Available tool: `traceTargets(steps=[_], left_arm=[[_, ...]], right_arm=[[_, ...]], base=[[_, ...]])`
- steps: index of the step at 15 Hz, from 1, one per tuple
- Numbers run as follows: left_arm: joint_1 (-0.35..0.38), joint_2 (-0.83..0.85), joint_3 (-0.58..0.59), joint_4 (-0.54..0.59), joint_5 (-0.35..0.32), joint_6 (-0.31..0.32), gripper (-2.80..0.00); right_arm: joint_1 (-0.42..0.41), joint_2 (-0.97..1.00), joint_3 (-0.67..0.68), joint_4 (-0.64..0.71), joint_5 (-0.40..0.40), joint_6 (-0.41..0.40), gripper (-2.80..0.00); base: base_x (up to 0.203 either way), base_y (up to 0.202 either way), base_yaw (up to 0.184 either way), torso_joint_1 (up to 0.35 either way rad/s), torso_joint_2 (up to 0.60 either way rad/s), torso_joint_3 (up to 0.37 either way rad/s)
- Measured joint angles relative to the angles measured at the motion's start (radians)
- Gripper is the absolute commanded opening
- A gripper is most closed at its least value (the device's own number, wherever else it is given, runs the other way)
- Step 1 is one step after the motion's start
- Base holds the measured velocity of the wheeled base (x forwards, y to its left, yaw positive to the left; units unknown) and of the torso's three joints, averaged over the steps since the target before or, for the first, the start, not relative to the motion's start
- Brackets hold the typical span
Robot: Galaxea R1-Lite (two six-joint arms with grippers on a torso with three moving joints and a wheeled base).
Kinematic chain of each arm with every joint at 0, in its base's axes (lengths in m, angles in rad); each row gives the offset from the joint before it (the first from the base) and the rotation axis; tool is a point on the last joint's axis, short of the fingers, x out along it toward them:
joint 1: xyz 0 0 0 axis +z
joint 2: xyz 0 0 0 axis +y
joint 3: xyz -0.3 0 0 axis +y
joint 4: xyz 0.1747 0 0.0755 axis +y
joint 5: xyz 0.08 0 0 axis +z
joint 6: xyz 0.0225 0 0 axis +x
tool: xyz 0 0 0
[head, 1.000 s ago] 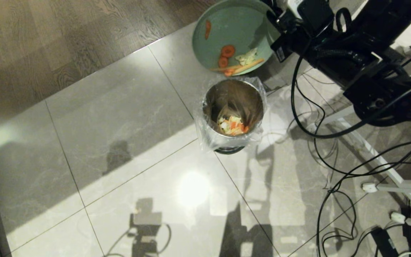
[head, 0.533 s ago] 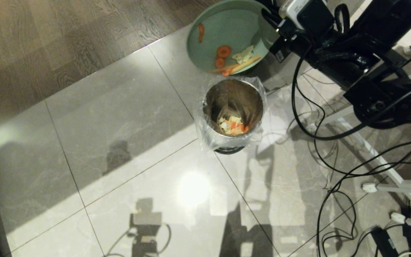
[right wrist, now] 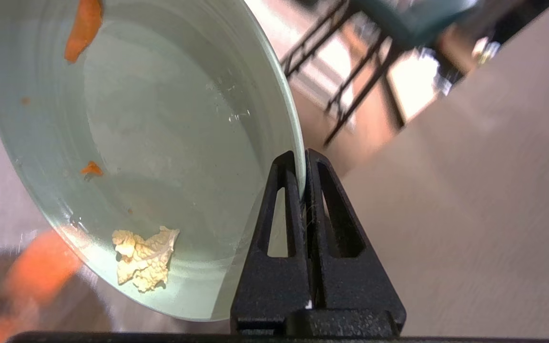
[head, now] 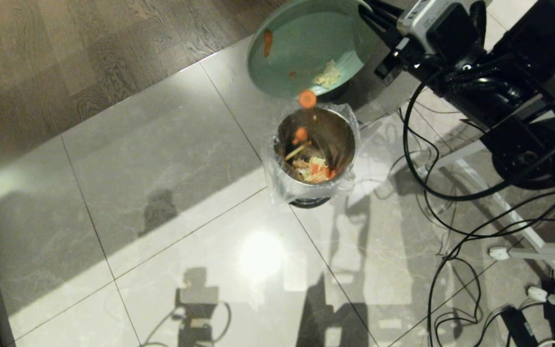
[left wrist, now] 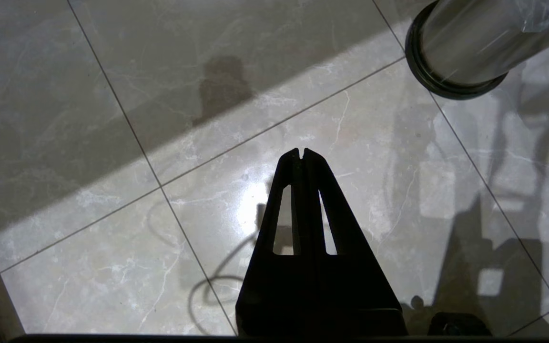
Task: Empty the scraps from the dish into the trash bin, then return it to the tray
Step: Pour the leftover food from the plate into the trash can
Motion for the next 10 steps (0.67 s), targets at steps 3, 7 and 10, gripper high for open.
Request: traceTargets(steps=[3,7,10], left_arm=[[0.0,0.0,0.0,0.0,0.0,0.0,-2.8],[0.0,0.0,0.0,0.0,0.0,0.0,-2.8],[0.0,0.0,0.0,0.0,0.0,0.0,-2.8]], right_arm=[[-0.004,-0.021,0.044,-0.06,0.035,0.0,-2.8],[-0.017,-0.044,0.097,-0.086,0.068,0.0,-2.8],[-0.03,-0.068,0.176,-0.14,0.12,-0.001,-2.8]], base=[[0.0,0.0,0.0,0.0,0.0,0.0],[0.0,0.0,0.0,0.0,0.0,0.0],[0.0,0.0,0.0,0.0,0.0,0.0]])
